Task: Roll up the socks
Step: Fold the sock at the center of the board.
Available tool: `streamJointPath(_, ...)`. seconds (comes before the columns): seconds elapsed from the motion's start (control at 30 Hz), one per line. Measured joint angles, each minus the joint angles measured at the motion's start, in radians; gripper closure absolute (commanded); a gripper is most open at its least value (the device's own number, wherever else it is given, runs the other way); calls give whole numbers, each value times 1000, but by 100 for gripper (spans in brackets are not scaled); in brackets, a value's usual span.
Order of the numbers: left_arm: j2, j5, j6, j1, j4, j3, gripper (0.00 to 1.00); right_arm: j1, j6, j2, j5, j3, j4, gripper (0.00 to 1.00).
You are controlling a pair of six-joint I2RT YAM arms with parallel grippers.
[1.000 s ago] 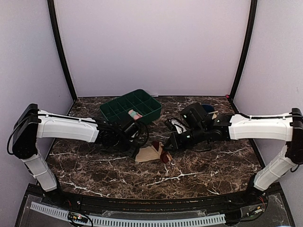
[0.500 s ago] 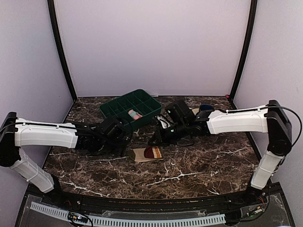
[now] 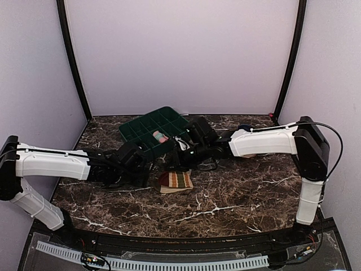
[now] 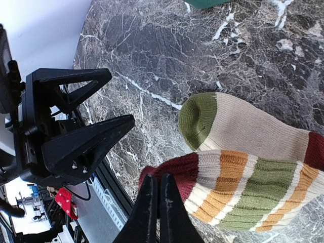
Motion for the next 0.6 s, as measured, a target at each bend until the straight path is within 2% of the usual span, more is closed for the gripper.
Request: streamJointPath(0.6, 1, 0, 2, 0, 27, -2, 35, 12, -6, 148, -16, 117, -17, 100)
